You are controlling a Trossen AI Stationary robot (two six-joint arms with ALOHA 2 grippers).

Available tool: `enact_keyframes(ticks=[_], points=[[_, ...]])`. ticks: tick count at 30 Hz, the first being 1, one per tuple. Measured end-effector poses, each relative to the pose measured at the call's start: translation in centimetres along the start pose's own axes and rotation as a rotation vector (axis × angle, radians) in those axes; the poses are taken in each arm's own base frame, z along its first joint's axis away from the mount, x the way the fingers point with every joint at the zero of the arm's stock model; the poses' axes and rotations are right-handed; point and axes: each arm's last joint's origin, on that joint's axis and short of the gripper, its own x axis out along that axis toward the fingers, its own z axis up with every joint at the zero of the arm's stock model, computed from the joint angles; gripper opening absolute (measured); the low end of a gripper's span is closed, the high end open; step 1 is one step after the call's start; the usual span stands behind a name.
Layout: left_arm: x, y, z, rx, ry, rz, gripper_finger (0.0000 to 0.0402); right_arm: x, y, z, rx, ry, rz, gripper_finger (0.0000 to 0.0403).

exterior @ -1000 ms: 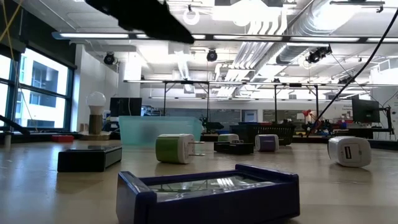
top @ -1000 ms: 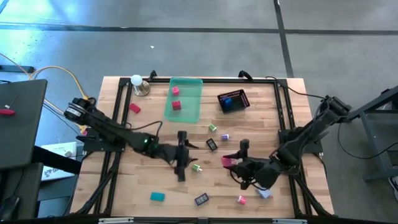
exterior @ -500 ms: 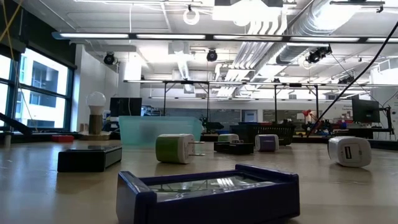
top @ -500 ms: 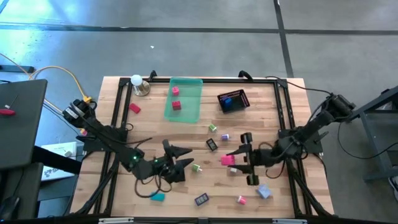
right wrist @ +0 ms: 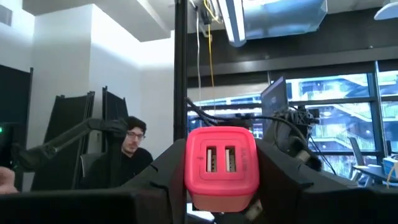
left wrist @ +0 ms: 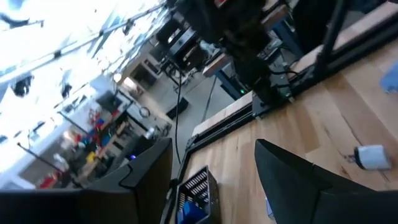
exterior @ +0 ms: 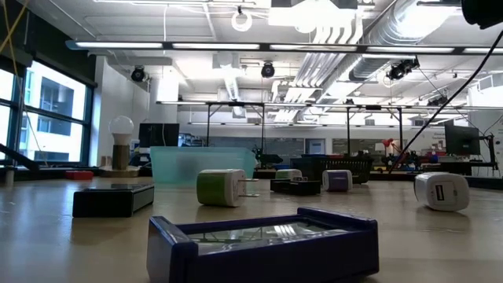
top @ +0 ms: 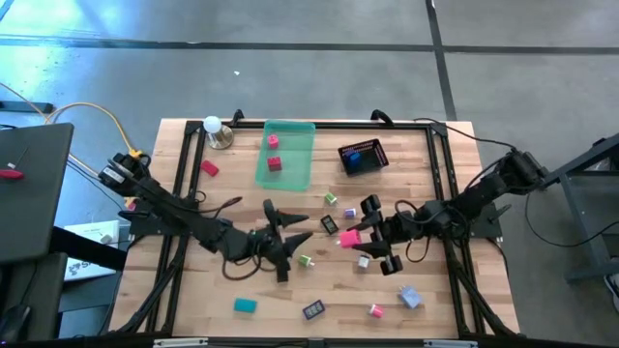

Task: Pick & Place Office items
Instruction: Put the pink charger adapter into the green bin

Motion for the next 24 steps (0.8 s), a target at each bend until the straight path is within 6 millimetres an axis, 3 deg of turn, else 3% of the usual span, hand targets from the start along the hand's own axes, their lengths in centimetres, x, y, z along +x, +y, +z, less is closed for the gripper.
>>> enact_keyframes(ticks=[9,15,24], points=[[1.8,1.3,-1.0,-0.076,-0.01,0.007,0.022,0.0,0.0,0.1,0.001,-0.014,0.001,0.0137],[2.0,1.4,-1.3,-0.697,0.009,0.022,0.022,0.0,0.0,0.0,-0.031,-0.001,-0.002,0.0137],[1.9,2.5,0.6,-0.933,-0.265,-0.173,0.0188,0.0,0.0,0.4,-0.109,-0.038,0.002,0.0137]])
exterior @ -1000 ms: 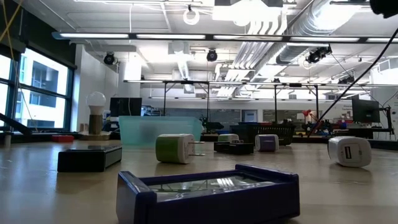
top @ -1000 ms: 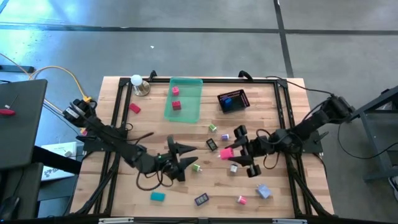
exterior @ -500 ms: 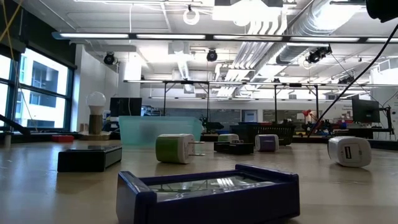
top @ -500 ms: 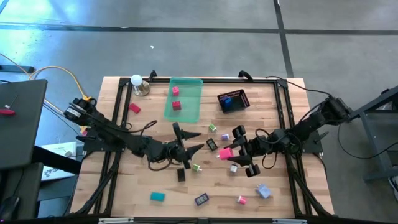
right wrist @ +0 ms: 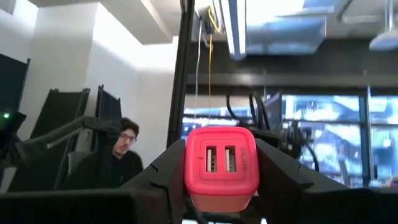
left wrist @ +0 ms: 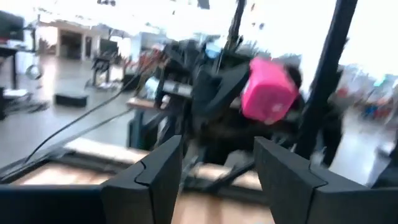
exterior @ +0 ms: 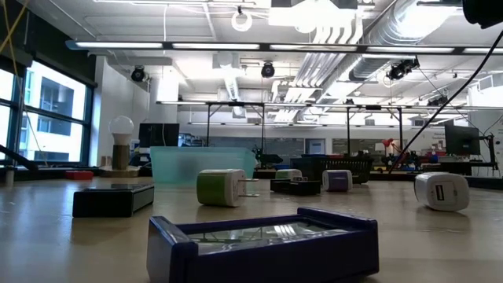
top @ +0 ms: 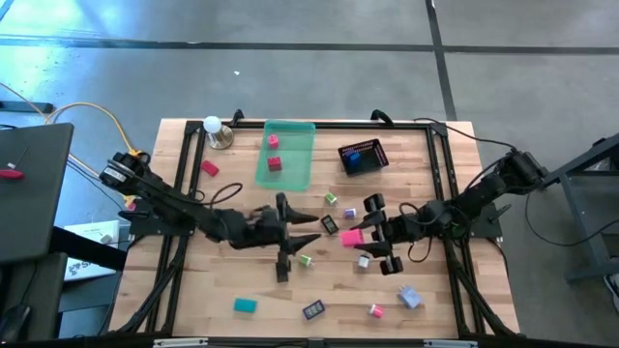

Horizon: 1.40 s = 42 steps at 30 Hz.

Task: Pick & Place Office items
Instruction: Put the pink charger adapter into the green bin

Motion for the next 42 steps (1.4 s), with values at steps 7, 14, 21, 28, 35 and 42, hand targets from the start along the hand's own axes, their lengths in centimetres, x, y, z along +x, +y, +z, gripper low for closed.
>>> enact_keyframes(ticks=[7,14,21,28,35,42], points=[[0.7,0.8,1.1,-0.104,-0.146,-0.116,0.0165,0.6,-0.2,1.1,-0.116,-0.089,0.008,0.0137],[2.1,2.3,0.4,-0.075,-0.24,-0.251,0.0156,2.2,-0.8,2.1,-0.163,-0.129,0.017,0.0137],[2.7,3.2,0.1,0.036,-0.309,-0.329,0.0156,2.4,-1.8,2.0,-0.127,-0.112,-0.011,0.0137],[2.9,3.3,-0.4,0.049,-0.299,-0.326,0.0156,2.5,-3.4,1.3,-0.08,-0.06,-0.042,0.0137],[2.8,3.1,-0.5,0.114,-0.31,-0.311,0.0168,2.5,-3.8,1.1,-0.069,-0.036,-0.05,0.0137],[2.9,3.2,-0.6,0.106,-0.296,-0.303,0.0199,2.5,-3.7,0.9,-0.07,-0.03,-0.028,0.0137]])
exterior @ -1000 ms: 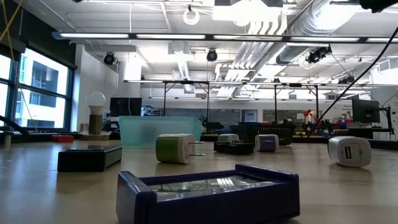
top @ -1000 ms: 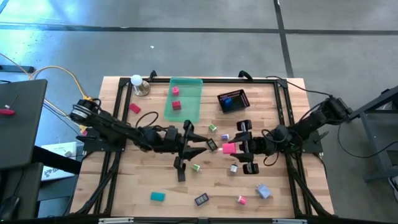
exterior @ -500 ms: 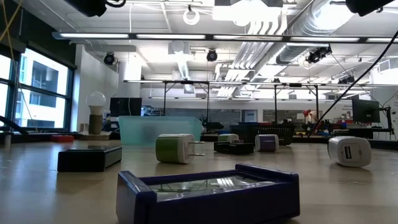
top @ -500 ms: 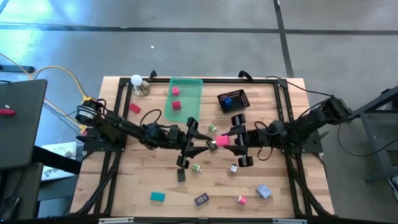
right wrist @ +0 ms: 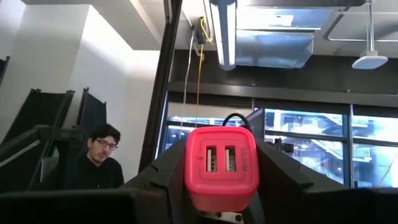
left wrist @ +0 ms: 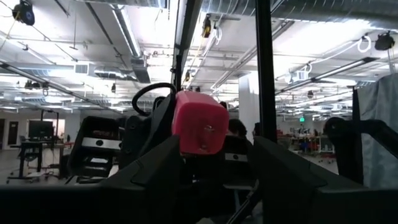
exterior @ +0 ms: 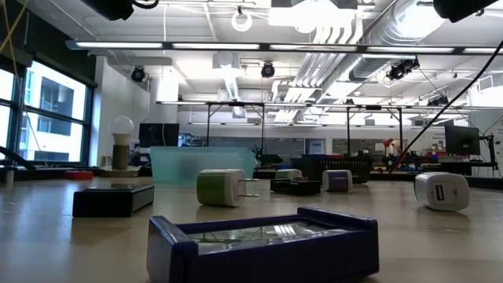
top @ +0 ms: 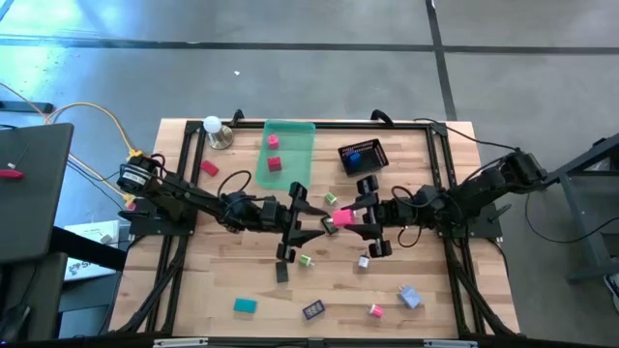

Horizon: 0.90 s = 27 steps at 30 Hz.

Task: Pick & Place Office items
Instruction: Put the pink charger adapter into the green bin

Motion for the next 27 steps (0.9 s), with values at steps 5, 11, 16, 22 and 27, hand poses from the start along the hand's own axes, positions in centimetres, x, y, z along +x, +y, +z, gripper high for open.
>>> enact_keyframes(ticks=[5,11,16,22,27], points=[[0.0,0.0,0.0,0.015,0.003,0.011,0.0209,0.0,0.0,-0.3,0.0,0.012,0.0,0.0137],[0.4,0.3,0.0,0.005,0.022,0.028,0.0218,0.0,0.0,-0.6,-0.002,0.017,-0.005,0.0137],[1.0,0.2,-0.1,0.009,0.067,0.026,0.022,0.7,0.0,-0.6,-0.007,0.033,-0.003,0.0137],[1.1,0.2,0.2,0.005,0.045,0.026,0.022,1.4,0.0,-0.6,-0.011,0.079,0.002,0.0137],[1.1,0.2,0.2,0.004,0.042,0.026,0.022,1.4,0.0,-0.6,-0.007,0.078,0.003,0.0137]])
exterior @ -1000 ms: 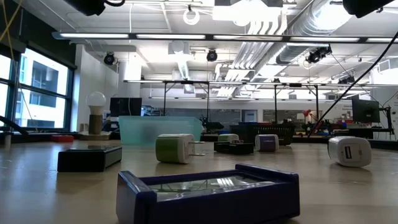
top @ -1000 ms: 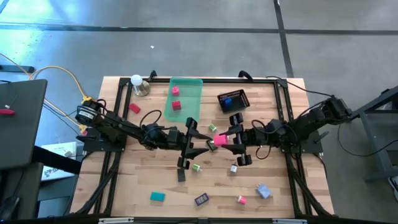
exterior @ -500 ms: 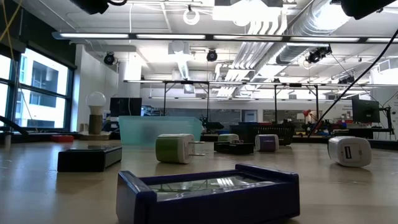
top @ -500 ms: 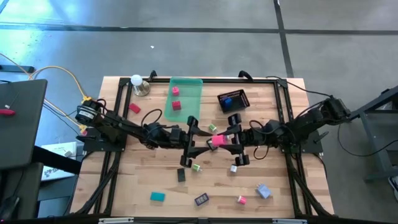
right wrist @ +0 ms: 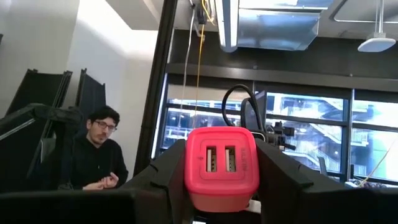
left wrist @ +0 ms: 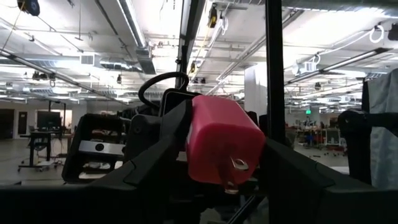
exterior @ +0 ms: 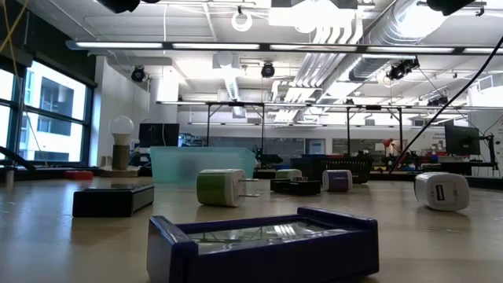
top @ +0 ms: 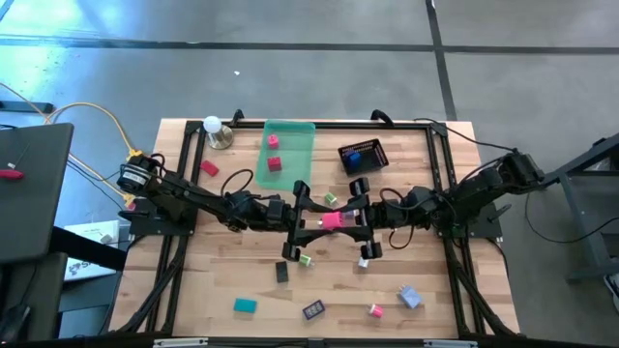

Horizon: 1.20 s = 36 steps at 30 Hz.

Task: Pick & Place Office items
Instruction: Put the pink charger adapter into the green bin

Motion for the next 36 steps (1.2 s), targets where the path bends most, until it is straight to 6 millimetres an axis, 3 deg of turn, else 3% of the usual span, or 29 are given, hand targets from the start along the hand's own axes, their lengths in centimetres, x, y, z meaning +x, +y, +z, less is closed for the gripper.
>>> enact_keyframes(ticks=[14,28,36], points=[[0.07,0.63,-0.02,0.087,0.0,0.009,0.0219,0.0,-0.01,-0.04,0.002,0.005,-0.002,0.0137],[0.14,0.66,0.04,0.126,0.001,0.017,0.0146,-0.02,-0.08,-0.13,0.006,0.024,-0.026,0.0137],[0.34,0.65,0.16,0.132,0.003,0.019,0.0145,-0.02,-0.06,-0.15,0.023,0.027,-0.022,0.0137]])
